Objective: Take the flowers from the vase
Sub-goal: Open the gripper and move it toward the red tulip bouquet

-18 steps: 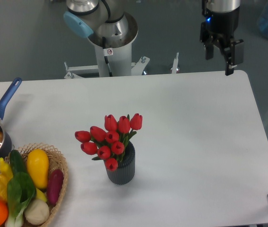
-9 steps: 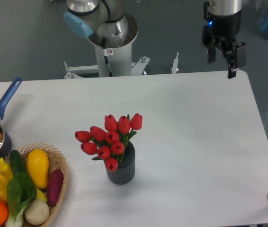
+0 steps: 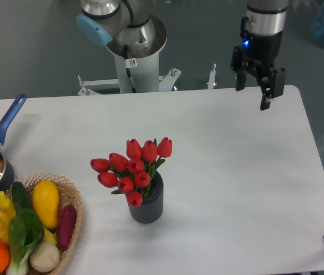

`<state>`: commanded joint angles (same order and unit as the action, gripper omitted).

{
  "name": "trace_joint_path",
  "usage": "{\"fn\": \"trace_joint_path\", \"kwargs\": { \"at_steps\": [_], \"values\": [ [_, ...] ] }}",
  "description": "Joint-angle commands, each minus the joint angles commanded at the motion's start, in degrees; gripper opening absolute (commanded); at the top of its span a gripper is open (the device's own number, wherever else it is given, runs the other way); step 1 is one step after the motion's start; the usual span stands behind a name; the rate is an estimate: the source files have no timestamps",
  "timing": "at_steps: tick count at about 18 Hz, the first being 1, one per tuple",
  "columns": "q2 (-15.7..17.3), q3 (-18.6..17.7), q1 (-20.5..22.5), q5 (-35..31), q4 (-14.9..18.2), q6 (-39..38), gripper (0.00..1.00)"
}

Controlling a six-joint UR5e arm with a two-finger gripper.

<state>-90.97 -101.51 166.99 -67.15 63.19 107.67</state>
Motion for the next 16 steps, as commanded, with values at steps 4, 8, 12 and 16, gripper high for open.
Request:
{"fn": "trace_joint_path", "kwargs": {
  "at_steps": [4,8,12,16],
  "values": [
    [-0.52,-0.35,-0.27,8.59,0.09,-7.28,1.0],
    [-1.41,-1.05,-0.53,12.04,0.0,-8.09,1.0],
    [-4.03,-1.4,-2.55,14.59,0.0,-7.57,1.0],
    [-6.5,-1.58,-4.04,18.89,0.0,-6.6,1.0]
  ]
}}
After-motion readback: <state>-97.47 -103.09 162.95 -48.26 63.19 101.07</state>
